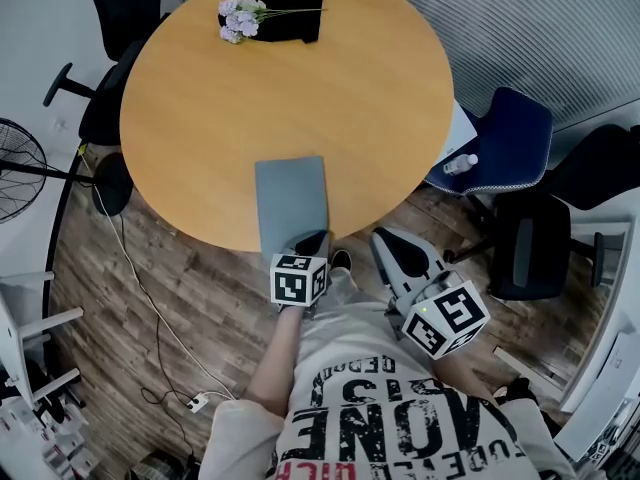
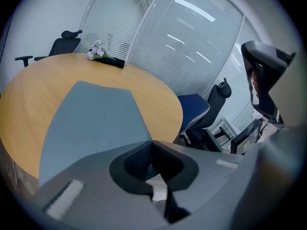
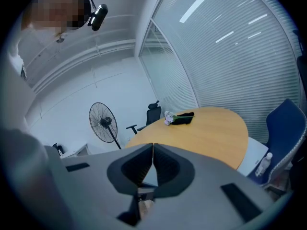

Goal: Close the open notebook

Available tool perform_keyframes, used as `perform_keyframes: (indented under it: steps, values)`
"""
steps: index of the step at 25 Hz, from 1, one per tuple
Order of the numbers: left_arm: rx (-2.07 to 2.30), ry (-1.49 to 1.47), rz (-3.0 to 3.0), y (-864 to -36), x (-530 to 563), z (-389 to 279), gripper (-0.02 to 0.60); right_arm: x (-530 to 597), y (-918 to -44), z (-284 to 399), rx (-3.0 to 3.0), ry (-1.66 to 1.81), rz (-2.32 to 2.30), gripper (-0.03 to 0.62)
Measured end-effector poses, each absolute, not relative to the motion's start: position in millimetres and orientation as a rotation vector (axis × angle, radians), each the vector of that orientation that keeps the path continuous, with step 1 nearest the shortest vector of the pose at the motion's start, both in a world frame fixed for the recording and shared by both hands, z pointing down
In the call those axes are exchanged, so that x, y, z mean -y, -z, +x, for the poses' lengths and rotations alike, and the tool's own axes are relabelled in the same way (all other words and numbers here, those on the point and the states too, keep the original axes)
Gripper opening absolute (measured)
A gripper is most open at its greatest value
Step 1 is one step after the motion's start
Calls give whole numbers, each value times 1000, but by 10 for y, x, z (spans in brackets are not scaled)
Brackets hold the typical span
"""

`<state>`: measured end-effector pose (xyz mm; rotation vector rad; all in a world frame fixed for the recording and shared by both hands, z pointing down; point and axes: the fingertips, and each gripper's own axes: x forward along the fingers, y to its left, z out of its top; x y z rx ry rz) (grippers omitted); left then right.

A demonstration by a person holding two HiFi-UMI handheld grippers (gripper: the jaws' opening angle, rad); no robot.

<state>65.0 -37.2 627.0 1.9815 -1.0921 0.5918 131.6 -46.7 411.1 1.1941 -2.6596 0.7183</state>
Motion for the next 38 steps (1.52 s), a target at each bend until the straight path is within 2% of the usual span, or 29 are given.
perform_keyframes:
  steps: [21, 23, 26, 30, 38]
  values:
    - [1107, -555, 2030, -6256, 354, 649, 20, 425, -4158, 1257, 2653, -726, 1176, 12]
    - [1066, -518, 2036, -6227, 331, 683, 47, 422, -4167, 1267, 2653, -732, 1177, 12]
    - [996, -456, 2021, -6199, 319, 719, 127, 441, -4168, 1261, 2653, -735, 1173, 12]
    - [996, -429, 2013, -6215, 323, 702, 124, 454, -4192, 1273, 2649, -738, 1174, 12]
    - [1044, -429, 1996, -6247, 344, 627, 63, 497, -4164, 1270, 2660, -733, 1186, 12]
